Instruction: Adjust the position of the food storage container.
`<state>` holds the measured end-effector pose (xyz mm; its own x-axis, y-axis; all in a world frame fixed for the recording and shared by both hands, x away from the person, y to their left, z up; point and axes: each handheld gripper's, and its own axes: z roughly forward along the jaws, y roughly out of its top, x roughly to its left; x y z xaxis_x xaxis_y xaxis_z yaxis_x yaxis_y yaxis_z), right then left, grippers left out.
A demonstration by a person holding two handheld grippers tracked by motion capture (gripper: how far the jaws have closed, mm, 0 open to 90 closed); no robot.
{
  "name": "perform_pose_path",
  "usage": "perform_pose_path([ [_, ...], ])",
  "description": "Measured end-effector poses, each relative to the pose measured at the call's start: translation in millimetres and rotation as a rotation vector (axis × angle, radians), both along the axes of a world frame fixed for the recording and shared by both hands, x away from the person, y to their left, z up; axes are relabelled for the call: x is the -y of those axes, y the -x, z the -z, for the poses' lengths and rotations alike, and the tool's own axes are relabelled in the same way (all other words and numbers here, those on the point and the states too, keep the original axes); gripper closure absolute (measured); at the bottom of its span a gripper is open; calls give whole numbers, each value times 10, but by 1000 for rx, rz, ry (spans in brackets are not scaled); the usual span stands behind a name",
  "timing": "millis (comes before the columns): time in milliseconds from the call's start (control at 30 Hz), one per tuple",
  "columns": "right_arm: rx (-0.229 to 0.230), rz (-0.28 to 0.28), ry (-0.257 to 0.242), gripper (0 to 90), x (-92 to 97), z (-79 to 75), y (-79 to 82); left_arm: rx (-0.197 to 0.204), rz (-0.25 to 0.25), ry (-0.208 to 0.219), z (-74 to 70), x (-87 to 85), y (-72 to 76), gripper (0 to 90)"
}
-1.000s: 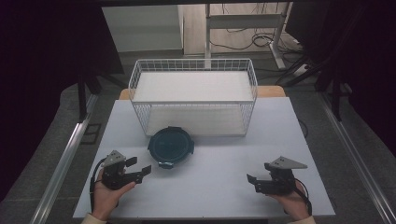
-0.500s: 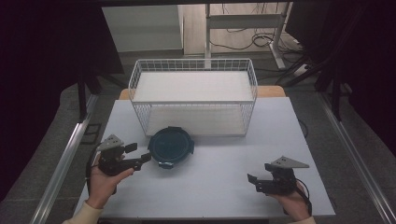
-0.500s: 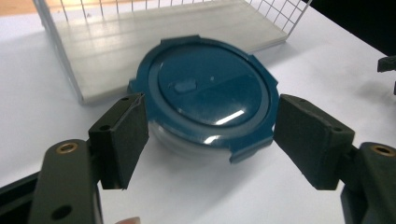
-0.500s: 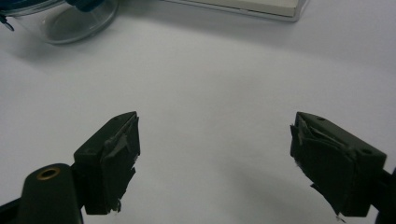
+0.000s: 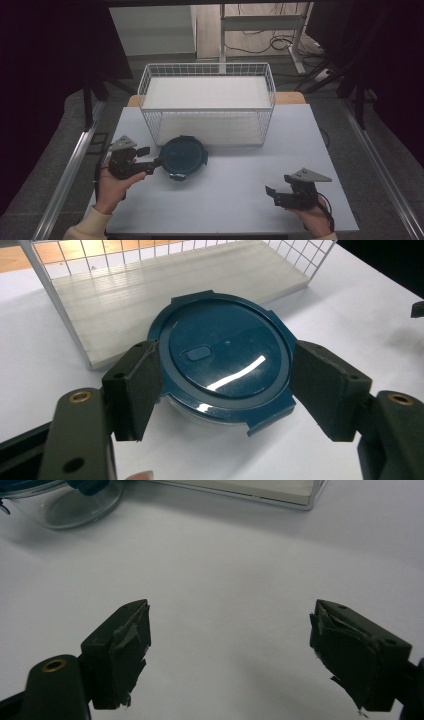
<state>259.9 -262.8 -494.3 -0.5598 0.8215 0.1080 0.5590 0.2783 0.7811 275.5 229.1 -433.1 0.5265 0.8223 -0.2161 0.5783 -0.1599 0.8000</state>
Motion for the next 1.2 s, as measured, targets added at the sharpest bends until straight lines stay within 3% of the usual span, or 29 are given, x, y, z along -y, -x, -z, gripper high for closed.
perform_pose_path([
  [200,-7,3,7,166,3,11,-4,9,0,7,-11,-7,-68,366],
  [667,-25,-1,10,167,-3,35,-12,0,-34,-44,49,-11,-418,534],
  [767,-23,-1,13,167,-3,36,-11,1,-34,-76,66,12,-496,583],
  [833,-22,3,13,167,-1,32,-5,-7,-24,-105,89,52,-572,718],
  [933,-20,4,16,167,2,28,-1,-16,-19,-131,108,84,-630,792],
  [967,-19,6,19,168,3,29,-1,-24,-22,-158,132,110,-695,816],
  [1100,-19,6,23,167,5,33,1,-40,-25,-167,170,130,-789,869],
  [1200,-18,3,17,167,7,31,4,-69,-12,-150,224,147,-875,899],
])
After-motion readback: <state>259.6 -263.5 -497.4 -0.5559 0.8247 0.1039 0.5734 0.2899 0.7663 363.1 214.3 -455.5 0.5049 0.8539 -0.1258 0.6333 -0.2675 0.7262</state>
